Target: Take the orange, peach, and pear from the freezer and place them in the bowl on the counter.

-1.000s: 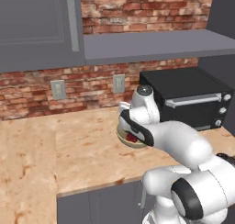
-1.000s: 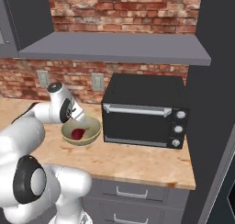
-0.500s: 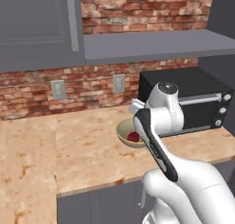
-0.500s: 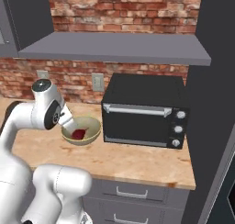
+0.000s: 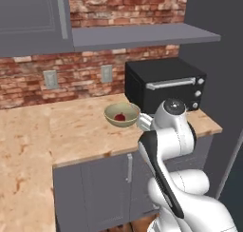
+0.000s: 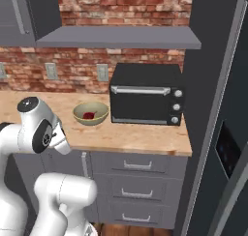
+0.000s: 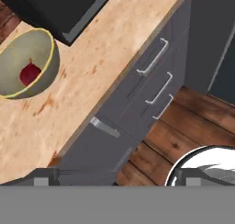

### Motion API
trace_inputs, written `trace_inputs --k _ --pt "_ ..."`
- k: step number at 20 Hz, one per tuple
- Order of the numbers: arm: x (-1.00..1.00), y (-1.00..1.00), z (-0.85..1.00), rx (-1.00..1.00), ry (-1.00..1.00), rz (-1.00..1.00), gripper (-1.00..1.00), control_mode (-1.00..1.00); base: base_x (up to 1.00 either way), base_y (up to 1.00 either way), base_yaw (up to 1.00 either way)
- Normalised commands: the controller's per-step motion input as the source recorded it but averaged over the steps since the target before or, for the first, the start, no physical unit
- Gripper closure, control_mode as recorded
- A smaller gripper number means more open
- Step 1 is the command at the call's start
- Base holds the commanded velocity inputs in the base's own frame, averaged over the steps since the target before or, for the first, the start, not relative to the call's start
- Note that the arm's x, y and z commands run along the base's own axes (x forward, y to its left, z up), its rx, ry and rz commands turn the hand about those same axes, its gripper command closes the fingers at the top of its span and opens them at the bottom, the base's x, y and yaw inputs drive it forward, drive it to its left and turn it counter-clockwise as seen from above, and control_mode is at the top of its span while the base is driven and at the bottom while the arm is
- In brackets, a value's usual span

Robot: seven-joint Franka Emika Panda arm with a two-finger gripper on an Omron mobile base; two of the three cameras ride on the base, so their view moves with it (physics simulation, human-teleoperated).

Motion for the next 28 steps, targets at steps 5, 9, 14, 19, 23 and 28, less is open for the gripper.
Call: trace_inputs --k 5,9,14,19,23,28 --pt "0.00 0.00 0.00 0.00 0.00 0.00 -1.00 1.00 -1.00 -0.46 -0.18" --pt "0.00 0.00 0.00 0.00 0.00 0.00 -1.00 1.00 -1.00 -0.63 -0.18" --pt "0.00 0.00 0.00 0.00 0.00 0.00 -1.00 1.00 -1.00 -0.63 -0.17" --pt "0.00 0.00 0.00 0.00 0.00 0.00 -1.00 1.00 -0.38 -0.89 -0.05" --pt "0.00 0.00 0.00 0.00 0.00 0.00 -1.00 1.00 0.60 -1.00 0.07" --pt "0.00 0.00 0.00 0.00 0.00 0.00 -1.00 1.00 0.27 -1.00 0.01"
